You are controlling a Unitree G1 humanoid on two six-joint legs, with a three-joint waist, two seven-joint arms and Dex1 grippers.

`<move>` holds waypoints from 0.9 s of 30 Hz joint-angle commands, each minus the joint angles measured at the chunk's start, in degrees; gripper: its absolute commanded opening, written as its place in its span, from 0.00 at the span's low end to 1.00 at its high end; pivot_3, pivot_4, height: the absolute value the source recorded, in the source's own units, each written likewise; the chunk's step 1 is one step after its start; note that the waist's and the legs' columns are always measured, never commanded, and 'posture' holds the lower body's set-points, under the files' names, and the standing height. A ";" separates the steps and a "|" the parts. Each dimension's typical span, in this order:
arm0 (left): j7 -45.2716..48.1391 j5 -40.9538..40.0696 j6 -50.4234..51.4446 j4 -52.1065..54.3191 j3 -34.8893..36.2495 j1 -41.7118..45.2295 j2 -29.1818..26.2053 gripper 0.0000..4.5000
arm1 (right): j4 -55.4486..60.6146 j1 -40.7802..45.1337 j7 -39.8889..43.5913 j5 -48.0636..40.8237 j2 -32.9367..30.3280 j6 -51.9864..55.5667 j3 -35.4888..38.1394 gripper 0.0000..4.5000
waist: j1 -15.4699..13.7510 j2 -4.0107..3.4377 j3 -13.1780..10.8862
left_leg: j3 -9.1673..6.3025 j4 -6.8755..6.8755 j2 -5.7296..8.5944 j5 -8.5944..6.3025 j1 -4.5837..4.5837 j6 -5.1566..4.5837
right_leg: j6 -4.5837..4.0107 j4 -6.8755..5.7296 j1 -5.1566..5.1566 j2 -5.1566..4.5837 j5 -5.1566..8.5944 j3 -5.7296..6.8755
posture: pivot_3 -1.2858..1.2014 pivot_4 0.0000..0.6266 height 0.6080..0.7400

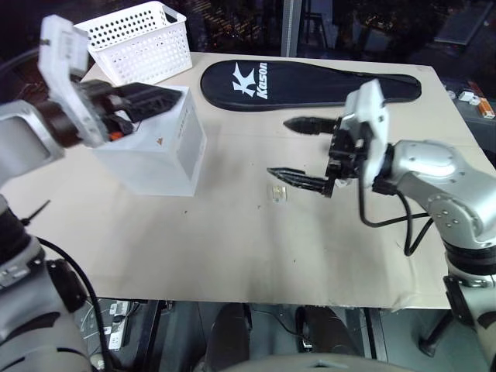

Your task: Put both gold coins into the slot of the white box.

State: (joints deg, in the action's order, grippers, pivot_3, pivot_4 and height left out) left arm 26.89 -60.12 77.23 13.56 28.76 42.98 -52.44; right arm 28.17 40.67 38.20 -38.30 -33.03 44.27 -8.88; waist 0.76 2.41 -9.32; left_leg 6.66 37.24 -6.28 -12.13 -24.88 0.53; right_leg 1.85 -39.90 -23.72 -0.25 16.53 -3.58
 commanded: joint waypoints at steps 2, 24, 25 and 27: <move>10.44 -2.88 -8.52 17.18 2.18 -13.89 0.99 0.71 | -4.85 -1.24 -7.47 7.46 2.33 6.68 -6.80 1.00 | 0.96 -0.05 0.08 | 0.02 -0.01 0.00 0.00 0.07 0.00 | 0.00 -0.05 0.00 0.02 0.00 -0.07 | 0.52 0.24 1.00; 27.18 10.29 -31.42 22.44 -0.46 -41.62 -2.06 0.87 | -10.90 -2.82 -19.67 16.07 17.00 21.13 -9.00 0.25 | 1.54 -0.07 0.06 | 0.03 -0.08 0.00 -0.12 0.08 -0.20 | -0.01 0.02 -0.01 0.03 0.00 -0.07 | 0.52 0.24 1.00; 27.14 10.30 -31.58 22.50 -0.53 -41.64 -2.05 0.87 | -10.91 -2.85 -19.73 16.17 17.18 21.28 -9.12 0.25 | 1.56 -0.07 0.06 | 0.03 -0.08 0.00 -0.12 0.08 -0.20 | -0.01 0.02 -0.01 0.03 0.00 -0.08 | 0.52 0.24 1.00; 27.01 10.32 -31.79 22.59 -0.67 -41.64 -2.00 0.87 | -10.91 -2.84 -19.81 16.22 17.67 21.51 -9.18 0.25 | 1.59 -0.07 0.06 | 0.03 -0.09 0.00 -0.12 0.08 -0.20 | -0.01 0.02 -0.01 0.03 0.00 -0.08 | 0.52 0.24 1.00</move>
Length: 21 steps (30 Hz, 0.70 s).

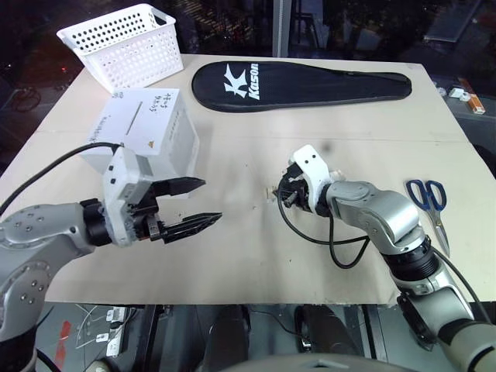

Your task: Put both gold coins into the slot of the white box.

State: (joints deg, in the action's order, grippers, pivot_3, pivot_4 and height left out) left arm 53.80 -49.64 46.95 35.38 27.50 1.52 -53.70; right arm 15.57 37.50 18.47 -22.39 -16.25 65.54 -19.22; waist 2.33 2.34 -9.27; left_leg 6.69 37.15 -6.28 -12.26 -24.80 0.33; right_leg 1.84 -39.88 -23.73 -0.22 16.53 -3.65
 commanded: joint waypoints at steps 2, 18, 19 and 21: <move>-0.04 -0.19 -1.61 0.98 0.54 -0.41 -0.66 0.87 | 1.83 0.34 -0.16 0.36 1.59 0.60 1.24 0.25 | 0.05 0.00 0.00 | 0.00 -0.01 0.00 0.00 0.00 0.00 | 0.00 0.00 0.00 0.01 0.00 0.00 | 0.52 0.24 1.00; -0.76 -0.68 -2.19 1.70 0.05 -1.25 -0.76 0.87 | 1.65 0.14 -0.21 2.06 3.53 1.54 1.06 0.25 | 0.04 0.00 0.00 | 0.00 -0.01 0.00 0.00 0.00 -0.01 | 0.00 0.00 0.00 0.00 0.00 0.00 | 0.52 0.24 1.00; -0.77 -0.67 -2.22 1.68 -0.01 -1.20 -0.77 0.87 | 1.45 0.17 -0.23 2.19 3.64 1.46 1.01 0.25 | 0.04 0.00 0.00 | 0.00 -0.01 0.00 -0.01 0.00 -0.01 | 0.00 0.00 0.00 0.00 0.00 0.00 | 0.52 0.24 1.00; -0.75 -0.71 -2.23 1.68 -0.05 -1.18 -0.80 0.87 | 1.16 0.20 -0.27 2.43 3.80 1.35 0.94 0.25 | 0.05 0.00 0.00 | 0.00 -0.02 0.00 -0.01 0.00 -0.01 | 0.00 0.00 0.00 0.01 0.00 0.00 | 0.52 0.24 1.00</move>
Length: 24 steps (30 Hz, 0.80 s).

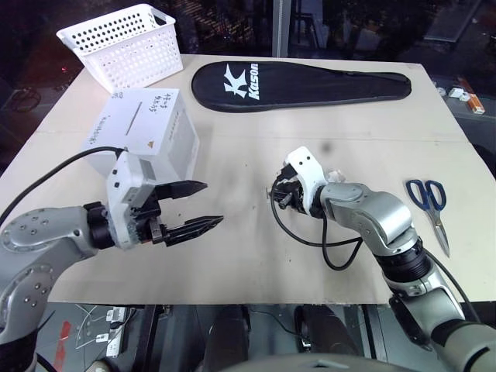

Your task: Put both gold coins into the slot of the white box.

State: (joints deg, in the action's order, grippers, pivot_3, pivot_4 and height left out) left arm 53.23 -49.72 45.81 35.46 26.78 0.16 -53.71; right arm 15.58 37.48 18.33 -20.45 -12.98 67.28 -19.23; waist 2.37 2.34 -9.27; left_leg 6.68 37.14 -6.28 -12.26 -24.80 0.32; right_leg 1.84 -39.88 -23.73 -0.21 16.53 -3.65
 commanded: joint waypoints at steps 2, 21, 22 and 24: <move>-0.18 -0.66 -1.09 1.65 0.61 0.20 -0.82 0.87 | 0.94 0.15 -0.21 0.79 0.60 -0.43 0.86 0.25 | 0.00 0.00 0.00 | 0.00 0.00 0.00 0.00 0.00 0.00 | 0.00 0.00 0.00 0.00 0.00 0.00 | 0.52 0.24 1.00; -0.97 -1.16 -0.81 1.83 0.13 0.64 -0.81 0.87 | -1.23 0.68 0.29 2.72 2.35 -1.05 0.85 0.25 | 0.01 0.00 0.00 | 0.00 -0.01 0.00 0.00 0.00 0.00 | 0.00 0.01 0.00 0.00 0.00 0.00 | 0.52 0.24 1.00; -1.05 -1.18 -0.80 1.84 0.08 0.69 -0.82 0.87 | -1.38 0.73 0.32 2.79 2.34 -1.10 0.85 0.25 | 0.01 0.00 0.00 | 0.00 -0.01 0.00 0.00 0.00 0.00 | 0.00 0.01 0.00 0.00 0.00 0.00 | 0.52 0.24 1.00; -1.36 -1.41 -0.63 1.83 0.08 0.87 -0.80 0.87 | -1.68 0.75 0.36 2.92 2.36 -1.28 0.85 0.25 | 0.00 0.00 0.00 | 0.00 -0.01 0.00 0.00 0.00 0.00 | 0.00 0.01 0.00 0.00 0.00 0.00 | 0.52 0.24 1.00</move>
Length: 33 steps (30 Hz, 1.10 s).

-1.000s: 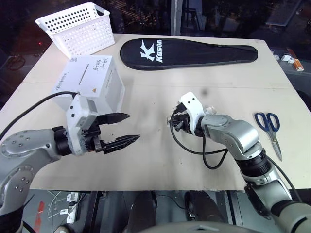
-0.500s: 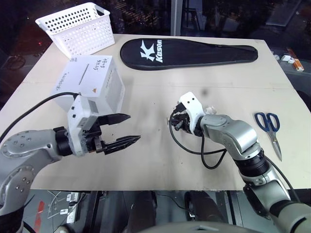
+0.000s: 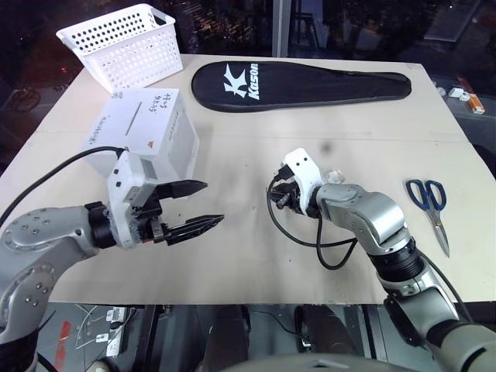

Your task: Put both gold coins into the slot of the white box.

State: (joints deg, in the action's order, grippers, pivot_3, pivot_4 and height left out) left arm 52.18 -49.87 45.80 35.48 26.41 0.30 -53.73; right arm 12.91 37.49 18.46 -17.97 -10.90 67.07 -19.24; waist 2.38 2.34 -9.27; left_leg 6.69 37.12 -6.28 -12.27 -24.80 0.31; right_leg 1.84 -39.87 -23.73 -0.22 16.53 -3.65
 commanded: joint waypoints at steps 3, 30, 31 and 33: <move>-0.44 -1.24 -0.74 1.74 0.42 0.78 -0.79 0.87 | 0.43 0.73 0.25 0.69 0.35 -1.55 0.80 0.25 | 0.00 0.00 0.00 | 0.00 0.00 0.00 0.00 0.00 0.00 | 0.00 0.00 0.00 0.00 0.00 0.00 | 0.52 0.24 1.00; -6.33 -6.83 2.74 0.19 -1.14 4.84 0.35 0.87 | 5.46 0.16 5.57 -1.50 -3.43 -3.69 3.11 0.01 | -0.06 0.00 0.00 | -0.01 -0.01 0.00 0.00 0.00 0.00 | 0.00 0.01 0.00 0.00 0.00 0.00 | 0.52 0.24 1.00; -7.49 -8.01 3.49 -0.28 -1.12 5.71 0.70 0.87 | 6.65 0.01 7.08 -2.60 -4.22 -3.98 3.69 0.01 | -0.12 -0.01 -0.01 | -0.01 -0.01 0.00 0.00 -0.01 0.00 | 0.00 0.01 0.00 0.00 0.00 0.00 | 0.52 0.24 1.00; -9.04 -12.67 6.00 -2.48 -1.22 8.55 1.03 0.87 | 11.05 -0.43 13.18 -7.62 -7.01 -4.94 6.65 0.01 | -0.26 -0.01 -0.01 | -0.03 -0.01 0.00 -0.01 -0.01 -0.01 | 0.01 0.01 0.01 0.00 0.00 0.01 | 0.52 0.24 1.00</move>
State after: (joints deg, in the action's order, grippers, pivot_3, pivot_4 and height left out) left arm 44.51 -58.18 50.18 34.15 24.19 6.98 -52.63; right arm 18.24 36.83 26.59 -21.19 -16.34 64.10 -16.31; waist 2.12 2.32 -9.28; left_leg 6.65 37.11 -6.28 -12.28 -24.81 0.30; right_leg 1.85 -39.86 -23.72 -0.22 16.53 -3.63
